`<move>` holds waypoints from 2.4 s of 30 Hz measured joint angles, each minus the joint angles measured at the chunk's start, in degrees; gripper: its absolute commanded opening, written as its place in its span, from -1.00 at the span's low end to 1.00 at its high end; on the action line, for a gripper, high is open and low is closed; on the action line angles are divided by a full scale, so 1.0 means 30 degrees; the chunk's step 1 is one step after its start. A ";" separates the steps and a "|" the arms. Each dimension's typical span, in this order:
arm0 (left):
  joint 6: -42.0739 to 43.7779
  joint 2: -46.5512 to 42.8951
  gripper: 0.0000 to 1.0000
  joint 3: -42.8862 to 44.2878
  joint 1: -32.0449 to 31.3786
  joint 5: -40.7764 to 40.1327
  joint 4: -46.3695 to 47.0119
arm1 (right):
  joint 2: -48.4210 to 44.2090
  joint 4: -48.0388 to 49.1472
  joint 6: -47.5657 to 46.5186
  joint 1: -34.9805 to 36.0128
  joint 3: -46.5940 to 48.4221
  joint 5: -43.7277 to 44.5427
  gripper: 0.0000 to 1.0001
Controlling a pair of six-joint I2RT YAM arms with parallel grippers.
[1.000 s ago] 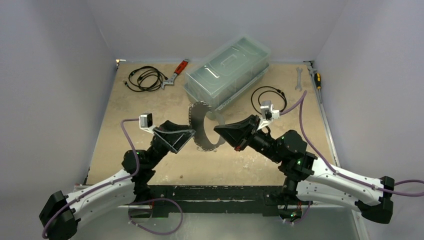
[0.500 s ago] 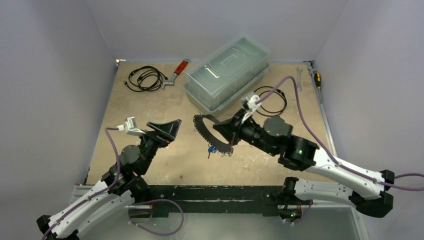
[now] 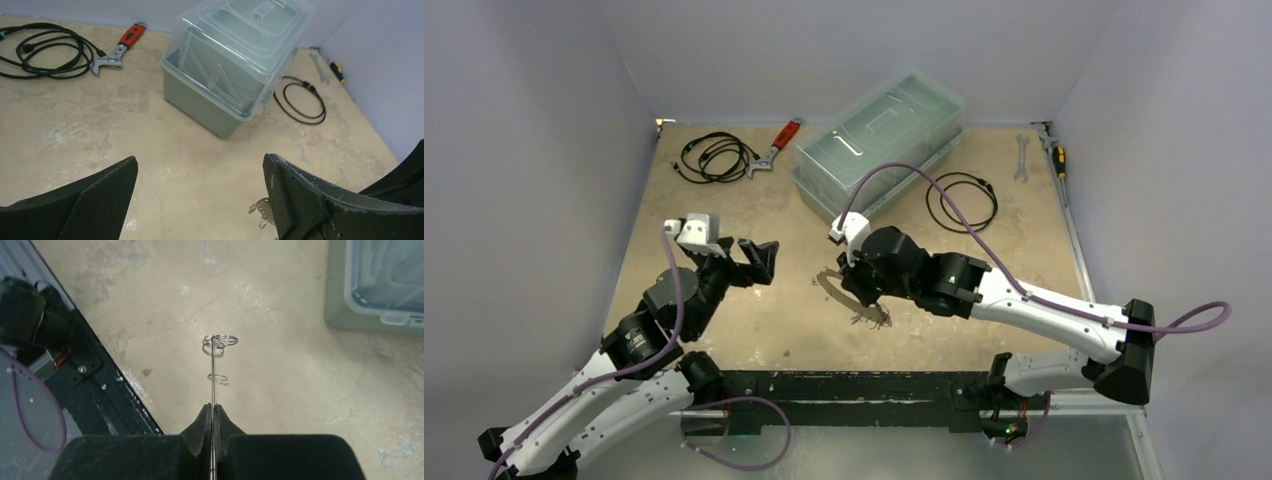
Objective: Put the keys on the keyring
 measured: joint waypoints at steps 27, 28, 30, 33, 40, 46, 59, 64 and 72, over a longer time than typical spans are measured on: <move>0.4590 0.4940 0.42 -0.1071 0.0007 0.7133 -0.1078 | 0.3504 -0.6375 -0.2178 0.0146 0.2127 0.2943 -1.00; 0.4575 0.4845 0.42 -0.1071 0.0007 0.7060 -0.1086 | 0.3359 -0.6411 -0.2186 0.0146 0.2127 0.2805 -1.00; 0.4568 0.4685 0.42 -0.1071 0.0007 0.7045 -0.1093 | 0.3060 -0.6237 -0.2331 0.0160 0.2040 0.2361 -1.00; 0.4568 0.4597 0.42 -0.1071 0.0007 0.7082 -0.1064 | 0.2965 -0.6200 -0.2441 0.0240 0.2033 0.2084 -1.00; 0.4641 0.4073 0.47 -0.1071 0.0058 0.7147 -0.1122 | 0.1115 -0.3818 -0.2324 0.0270 0.0036 0.0780 -1.00; 0.4648 0.2754 0.71 -0.1071 0.0058 0.6441 -0.1042 | -0.0976 -0.0211 -0.1537 0.0270 -0.1770 0.0197 -1.00; 0.4634 0.0561 0.89 -0.1071 0.0095 0.4036 -0.0998 | -0.0809 0.4896 0.0321 0.0270 -0.4313 -0.1953 -1.00; 0.4634 0.0372 0.88 -0.1071 0.0095 0.3439 -0.1005 | 0.0044 0.5683 0.0685 0.0270 -0.4182 -0.2885 -1.00; 0.4634 0.0255 0.88 -0.1071 0.0095 0.3053 -0.1013 | 0.2011 0.7308 0.1814 0.0940 -0.2601 -0.4648 -1.00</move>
